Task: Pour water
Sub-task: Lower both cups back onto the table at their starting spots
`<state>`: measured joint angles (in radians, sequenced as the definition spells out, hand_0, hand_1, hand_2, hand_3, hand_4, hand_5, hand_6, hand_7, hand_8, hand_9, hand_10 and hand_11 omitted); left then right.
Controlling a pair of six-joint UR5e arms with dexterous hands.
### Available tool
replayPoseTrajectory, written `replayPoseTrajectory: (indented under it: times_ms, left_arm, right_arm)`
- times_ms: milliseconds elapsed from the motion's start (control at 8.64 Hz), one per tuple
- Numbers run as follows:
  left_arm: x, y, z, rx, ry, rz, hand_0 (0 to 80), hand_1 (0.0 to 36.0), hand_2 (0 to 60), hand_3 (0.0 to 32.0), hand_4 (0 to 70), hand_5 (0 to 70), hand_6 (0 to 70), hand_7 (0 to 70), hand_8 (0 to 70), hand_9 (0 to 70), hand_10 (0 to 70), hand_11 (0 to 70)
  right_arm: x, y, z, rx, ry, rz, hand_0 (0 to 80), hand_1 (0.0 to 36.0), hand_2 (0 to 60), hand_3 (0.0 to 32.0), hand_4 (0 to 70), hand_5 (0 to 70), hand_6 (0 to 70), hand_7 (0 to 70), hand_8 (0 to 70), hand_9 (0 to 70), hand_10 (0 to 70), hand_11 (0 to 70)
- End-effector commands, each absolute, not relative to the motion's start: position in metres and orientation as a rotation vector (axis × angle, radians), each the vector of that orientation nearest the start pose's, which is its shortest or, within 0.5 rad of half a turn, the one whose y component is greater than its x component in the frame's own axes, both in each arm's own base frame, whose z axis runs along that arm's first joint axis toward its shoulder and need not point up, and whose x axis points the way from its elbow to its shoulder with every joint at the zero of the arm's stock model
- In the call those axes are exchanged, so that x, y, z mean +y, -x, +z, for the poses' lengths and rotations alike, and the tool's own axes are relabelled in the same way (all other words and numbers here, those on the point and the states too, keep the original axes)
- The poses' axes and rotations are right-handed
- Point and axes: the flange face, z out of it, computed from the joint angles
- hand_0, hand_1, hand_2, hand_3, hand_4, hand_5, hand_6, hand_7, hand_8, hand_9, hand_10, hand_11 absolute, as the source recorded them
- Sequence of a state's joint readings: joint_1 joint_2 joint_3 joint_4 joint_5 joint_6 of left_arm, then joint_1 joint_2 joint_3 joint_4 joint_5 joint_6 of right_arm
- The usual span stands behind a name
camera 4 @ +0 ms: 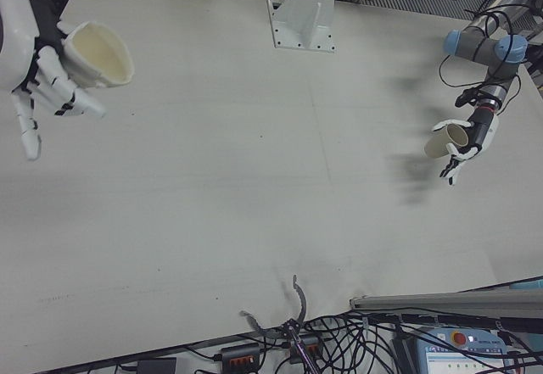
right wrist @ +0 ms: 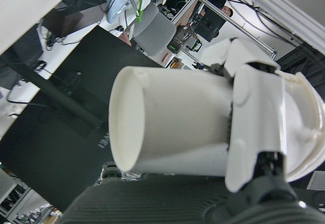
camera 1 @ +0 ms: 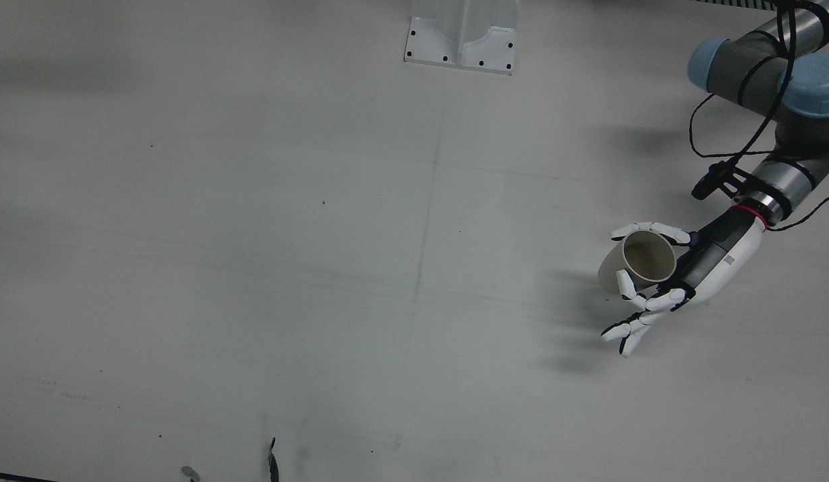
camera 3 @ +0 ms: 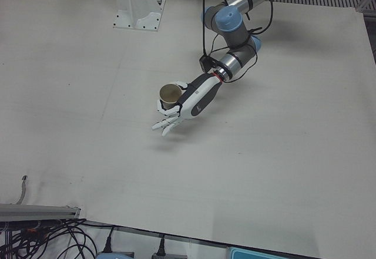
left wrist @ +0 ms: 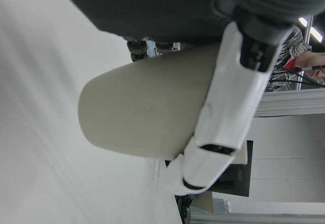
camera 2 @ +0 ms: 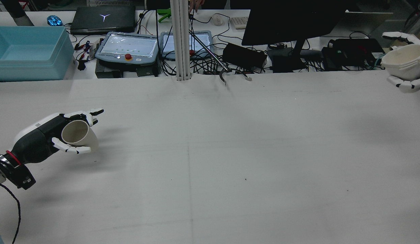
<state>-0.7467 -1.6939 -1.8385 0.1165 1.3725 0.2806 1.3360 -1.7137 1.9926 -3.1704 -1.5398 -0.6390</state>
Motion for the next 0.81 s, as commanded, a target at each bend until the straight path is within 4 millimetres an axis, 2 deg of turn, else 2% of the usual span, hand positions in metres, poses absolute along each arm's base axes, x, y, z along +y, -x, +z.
replayPoseTrajectory:
  times_ms: [0, 116, 231, 347, 463, 579, 694]
  left_arm:
    - [-0.487, -0.222, 0.576, 2.120, 0.349, -1.535, 80.0, 36.0, 60.0, 0.0, 37.6, 70.0, 12.6, 10.7, 2.7, 0.7, 5.0, 11.7]
    - [-0.493, -0.210, 0.600, 2.117, 0.330, -1.540, 80.0, 36.0, 60.0, 0.0, 37.8, 70.0, 12.8, 11.0, 2.9, 0.8, 5.1, 11.8]
    - [-0.495, -0.210, 0.628, 2.110, 0.327, -1.547, 80.0, 36.0, 60.0, 0.0, 38.7, 70.0, 13.0, 11.2, 3.0, 0.8, 5.2, 11.9]
    - [-0.492, -0.203, 0.651, 2.103, 0.317, -1.560, 80.0, 36.0, 60.0, 0.0, 38.7, 70.0, 12.9, 11.1, 3.1, 0.8, 5.1, 11.9]
    - [-0.491, -0.200, 0.664, 2.094, 0.308, -1.567, 80.0, 36.0, 60.0, 0.0, 38.9, 70.0, 13.0, 11.1, 3.1, 0.8, 5.2, 12.0]
    - [-0.490, -0.191, 0.680, 2.089, 0.292, -1.581, 80.0, 36.0, 60.0, 0.0, 38.9, 70.0, 13.2, 11.3, 3.2, 0.8, 5.3, 12.0]
    - [-0.487, -0.185, 0.705, 2.073, 0.279, -1.596, 80.0, 36.0, 60.0, 0.0, 38.7, 70.0, 13.1, 11.3, 3.3, 0.8, 5.3, 12.0]
  right_arm:
    - [-0.481, -0.026, 0.751, -2.089, -0.427, 1.638, 71.4, 36.0, 60.0, 0.0, 0.0, 20.8, 41.0, 44.3, 46.7, 61.7, 1.4, 5.9]
    - [-0.490, -0.017, 0.787, -2.065, -0.432, 1.655, 70.8, 36.0, 60.0, 0.0, 0.0, 21.1, 43.9, 48.3, 47.9, 63.5, 1.6, 6.2]
    - [-0.509, -0.001, 0.806, -2.055, -0.420, 1.660, 70.4, 36.0, 60.0, 0.0, 0.2, 21.1, 45.7, 50.1, 47.9, 63.2, 1.0, 5.1]
    - [-0.519, 0.021, 0.812, -2.046, -0.405, 1.663, 68.5, 36.0, 60.0, 0.0, 0.3, 21.1, 45.9, 49.9, 48.2, 63.7, 1.7, 6.1]
    - [-0.517, 0.047, 0.823, -2.028, -0.398, 1.689, 71.6, 36.0, 60.0, 0.0, 0.0, 21.1, 44.8, 48.5, 47.0, 62.1, 1.0, 5.2]
    - [-0.521, 0.078, 0.820, -2.037, -0.379, 1.685, 71.6, 36.0, 60.0, 0.0, 0.0, 21.0, 43.9, 47.5, 46.4, 61.1, 0.6, 4.7]
    - [-0.524, 0.098, 0.814, -2.047, -0.360, 1.671, 70.8, 36.0, 60.0, 0.0, 0.0, 20.8, 43.3, 46.4, 46.2, 60.8, 0.6, 4.7]
